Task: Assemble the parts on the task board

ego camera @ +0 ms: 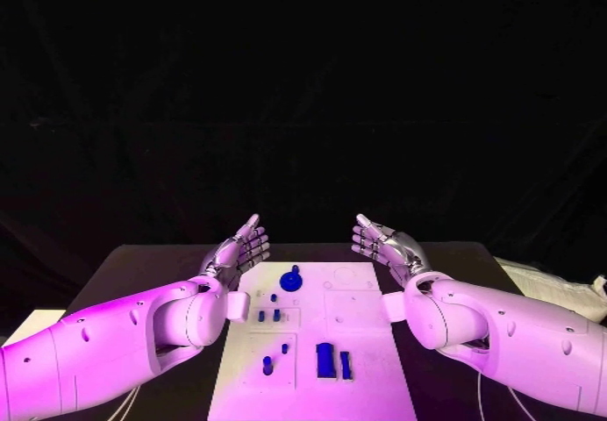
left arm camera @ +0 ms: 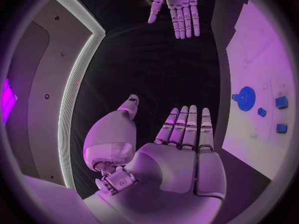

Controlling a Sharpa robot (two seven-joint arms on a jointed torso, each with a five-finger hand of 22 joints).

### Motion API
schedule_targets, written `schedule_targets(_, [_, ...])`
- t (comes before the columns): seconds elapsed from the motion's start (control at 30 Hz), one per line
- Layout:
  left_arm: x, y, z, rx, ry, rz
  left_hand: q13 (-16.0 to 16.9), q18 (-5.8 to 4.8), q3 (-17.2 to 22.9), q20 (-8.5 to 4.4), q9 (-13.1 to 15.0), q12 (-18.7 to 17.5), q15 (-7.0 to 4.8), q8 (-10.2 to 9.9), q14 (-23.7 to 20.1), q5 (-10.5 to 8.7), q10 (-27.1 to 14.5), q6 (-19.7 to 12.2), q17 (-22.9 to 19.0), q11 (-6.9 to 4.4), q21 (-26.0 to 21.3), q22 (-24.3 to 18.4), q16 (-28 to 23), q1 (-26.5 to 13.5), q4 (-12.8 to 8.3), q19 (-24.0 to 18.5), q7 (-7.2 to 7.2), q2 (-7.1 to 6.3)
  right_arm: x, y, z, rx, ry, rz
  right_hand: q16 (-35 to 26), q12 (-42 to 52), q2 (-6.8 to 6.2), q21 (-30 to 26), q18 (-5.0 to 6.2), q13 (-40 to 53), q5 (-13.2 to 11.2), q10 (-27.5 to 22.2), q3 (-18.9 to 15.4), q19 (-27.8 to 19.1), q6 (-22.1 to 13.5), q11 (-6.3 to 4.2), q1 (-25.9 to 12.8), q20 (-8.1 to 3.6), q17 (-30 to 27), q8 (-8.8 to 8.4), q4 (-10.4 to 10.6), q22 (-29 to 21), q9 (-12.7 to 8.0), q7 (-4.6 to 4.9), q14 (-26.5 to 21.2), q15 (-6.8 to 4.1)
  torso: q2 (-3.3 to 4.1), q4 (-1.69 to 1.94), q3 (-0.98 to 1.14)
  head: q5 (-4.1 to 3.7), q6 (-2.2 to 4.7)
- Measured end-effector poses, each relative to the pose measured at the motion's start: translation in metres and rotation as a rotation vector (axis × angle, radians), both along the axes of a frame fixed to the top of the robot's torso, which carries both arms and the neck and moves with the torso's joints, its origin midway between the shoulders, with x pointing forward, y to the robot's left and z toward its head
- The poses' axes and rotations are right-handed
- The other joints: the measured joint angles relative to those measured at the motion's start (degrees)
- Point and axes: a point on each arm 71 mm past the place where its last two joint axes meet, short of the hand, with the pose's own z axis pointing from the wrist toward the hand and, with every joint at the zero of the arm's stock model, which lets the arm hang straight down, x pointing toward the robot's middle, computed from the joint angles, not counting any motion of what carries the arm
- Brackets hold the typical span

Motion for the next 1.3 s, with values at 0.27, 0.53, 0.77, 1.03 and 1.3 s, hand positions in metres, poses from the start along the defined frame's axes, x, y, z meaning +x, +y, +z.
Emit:
schedule_targets(0.27, [-0.011, -0.008, 0.012, 0.093, -0.081, 0.082, -0.1, -3.81, -2.8, -3.62, -0.2, -1.9, -1.15, -0.2, -6.7, 0.01, -7.8, -7.4, -2.7, -2.00, -0.1, -4.6, -3.0, -10.4, 0.0, -5.6, -2.55, 0.42, -0.005, 0.000, 0.008, 0.023, -0.022, -0.092, -1.1, 0.0, 0.07, -2.4, -3.52, -1.3, -3.7, -8.6, -3.1, -7.4, -7.4, -0.98, -11.2, -3.84, -2.3, 0.00, -0.4, -3.3, -3.3, -3.32, -8.5, -0.23, -0.20, 0.16, 0.36, 0.03, 0.43])
schedule_targets(0.53, [-0.013, -0.006, 0.016, 0.148, -0.129, 0.134, -0.1, -5.35, -4.9, -5.75, -0.2, -2.4, -1.47, -0.2, -11.5, 0.01, -13.4, -12.7, -3.4, -2.52, -0.1, -7.8, -5.2, -17.8, 0.0, -9.8, -3.18, 0.53, -0.004, -0.003, 0.008, 0.028, -0.026, -0.133, -1.4, 0.0, 0.09, -6.2, -4.87, -1.5, -5.3, -14.8, -3.7, -12.7, -12.7, -1.26, -19.3, -4.95, -2.9, 0.00, -0.7, -4.2, -4.2, -4.26, -14.7, -0.29, -0.23, 0.18, 0.40, 0.03, 0.46])
schedule_targets(0.77, [-0.013, -0.005, 0.018, 0.164, -0.144, 0.148, -0.1, -5.40, -8.2, -6.18, -0.2, -2.4, -1.51, -0.2, -14.5, 0.01, -16.8, -15.9, -3.6, -2.67, -0.1, -9.8, -8.6, -22.4, 0.0, -12.4, -3.38, 0.55, -0.005, -0.004, 0.008, 0.030, -0.026, -0.145, -1.6, 0.0, 0.06, -7.6, -5.76, -1.6, -5.5, -18.6, -3.9, -16.0, -15.9, -1.32, -24.1, -5.23, -3.0, -0.22, -0.5, -4.3, -4.4, -4.46, -18.4, -0.30, -0.24, 0.18, 0.41, 0.03, 0.46])
schedule_targets(1.03, [-0.013, -0.005, 0.018, 0.172, -0.152, 0.156, -0.1, -5.40, -9.4, -6.34, -0.2, -2.4, -1.57, -0.2, -17.1, 0.01, -19.9, -18.8, -3.6, -2.70, -0.1, -13.4, -10.0, -26.6, 0.0, -14.5, -3.40, 0.56, -0.005, -0.004, 0.008, 0.031, -0.027, -0.152, -1.6, 0.0, 0.08, -8.1, -5.75, -1.7, -5.8, -22.0, -4.1, -18.8, -18.6, -1.35, -28.7, -5.35, -3.1, -0.22, -0.7, -4.4, -4.5, -4.58, -21.9, -0.34, -0.24, 0.18, 0.41, 0.03, 0.46])
schedule_targets(1.3, [-0.013, -0.005, 0.018, 0.175, -0.154, 0.158, -0.1, -5.39, -9.8, -6.42, -0.2, -2.4, -1.55, -0.2, -20.0, 0.02, -21.7, -20.7, -3.6, -2.71, -0.1, -15.4, -10.2, -29.2, 0.0, -18.3, -3.51, 0.47, -0.005, -0.004, 0.008, 0.031, -0.027, -0.154, -1.6, 0.0, 0.10, -8.4, -5.73, -1.6, -5.7, -29.8, -4.1, -25.7, -25.6, -1.29, -36.2, -5.39, -3.1, -0.21, -0.7, -4.4, -4.5, -4.58, -29.6, -0.26, -0.24, 0.18, 0.41, 0.03, 0.46])
